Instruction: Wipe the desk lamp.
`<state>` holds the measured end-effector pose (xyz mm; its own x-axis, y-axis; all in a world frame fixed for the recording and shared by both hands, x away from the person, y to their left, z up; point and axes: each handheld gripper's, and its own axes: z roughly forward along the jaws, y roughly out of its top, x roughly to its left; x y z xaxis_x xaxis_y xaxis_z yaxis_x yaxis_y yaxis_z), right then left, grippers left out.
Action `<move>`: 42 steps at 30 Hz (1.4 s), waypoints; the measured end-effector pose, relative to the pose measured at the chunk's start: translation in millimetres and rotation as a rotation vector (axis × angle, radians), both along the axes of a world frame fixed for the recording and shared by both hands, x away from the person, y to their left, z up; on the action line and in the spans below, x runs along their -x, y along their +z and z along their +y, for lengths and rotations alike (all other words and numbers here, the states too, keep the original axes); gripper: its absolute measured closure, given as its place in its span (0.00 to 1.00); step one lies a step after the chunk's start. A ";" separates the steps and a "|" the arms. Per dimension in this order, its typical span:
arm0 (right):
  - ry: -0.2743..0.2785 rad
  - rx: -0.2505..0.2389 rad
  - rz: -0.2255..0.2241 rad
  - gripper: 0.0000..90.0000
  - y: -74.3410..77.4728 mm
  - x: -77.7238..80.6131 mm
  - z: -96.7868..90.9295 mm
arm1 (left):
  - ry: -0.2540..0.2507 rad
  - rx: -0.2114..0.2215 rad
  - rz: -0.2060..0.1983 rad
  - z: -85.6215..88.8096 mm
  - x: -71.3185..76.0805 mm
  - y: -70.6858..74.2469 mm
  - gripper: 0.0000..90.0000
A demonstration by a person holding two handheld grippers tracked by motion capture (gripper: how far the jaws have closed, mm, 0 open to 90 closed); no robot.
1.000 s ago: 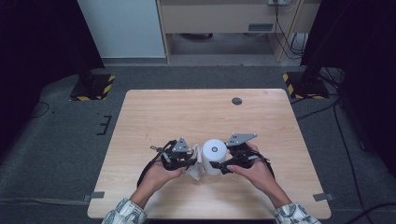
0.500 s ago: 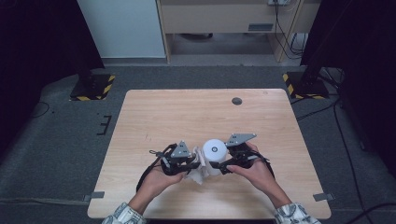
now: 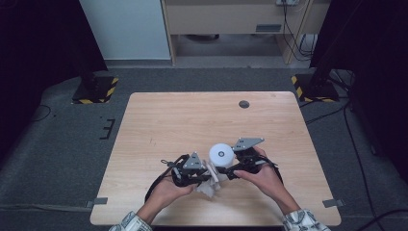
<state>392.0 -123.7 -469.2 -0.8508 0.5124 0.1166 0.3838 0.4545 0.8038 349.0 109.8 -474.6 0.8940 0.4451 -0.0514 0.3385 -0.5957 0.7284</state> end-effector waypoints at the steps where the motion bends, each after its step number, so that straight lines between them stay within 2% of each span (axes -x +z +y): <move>1: -0.001 0.001 -0.001 0.10 0.0 0.0 -0.2 | -0.003 0.000 -0.001 -1.0 0.5 -0.1 0.84; 5: -0.004 0.001 -0.002 0.10 -0.2 -0.3 -0.7 | -0.003 0.010 0.011 -4.1 0.2 -3.9 0.84; 12: -0.007 0.002 -0.005 0.10 -0.3 -0.2 -0.9 | -0.029 -0.024 0.025 -11.0 2.9 -12.9 0.84; 18: -0.004 -0.001 -0.005 0.10 -0.4 -0.6 -1.5 | -0.038 0.027 0.004 -11.7 7.2 -1.5 0.84; 21: -0.003 -0.001 -0.006 0.10 -0.5 -0.7 -1.6 | -0.039 0.025 0.006 -12.2 6.4 -4.3 0.84; 25: -0.003 0.002 -0.008 0.10 -0.6 -0.5 -1.5 | -0.042 -0.022 0.011 -14.1 4.5 -13.2 0.84; 27: -0.006 0.002 -0.009 0.10 -0.6 -0.2 -1.2 | -0.042 -0.032 0.013 -12.7 3.9 -13.8 0.84; 29: -0.004 0.005 -0.010 0.10 -0.5 -0.1 -1.2 | -0.038 -0.023 0.008 -10.9 3.9 -10.7 0.84; 33: -0.006 0.003 -0.010 0.10 -0.6 -0.3 -1.3 | -0.031 0.026 -0.001 -8.2 5.3 -1.0 0.84; 37: -0.005 0.007 -0.009 0.10 -0.4 0.3 -1.6 | -0.030 0.028 0.004 -10.7 4.9 -4.2 0.84; 42: -0.006 0.008 -0.009 0.10 -0.6 0.3 -1.5 | -0.040 -0.002 0.013 -13.9 3.9 -11.9 0.84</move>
<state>391.7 -125.2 -469.7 -0.8488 0.5184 0.1043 0.3791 0.4590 0.8035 345.1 95.9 -486.5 0.9105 0.4089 -0.0625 0.3237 -0.6102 0.7231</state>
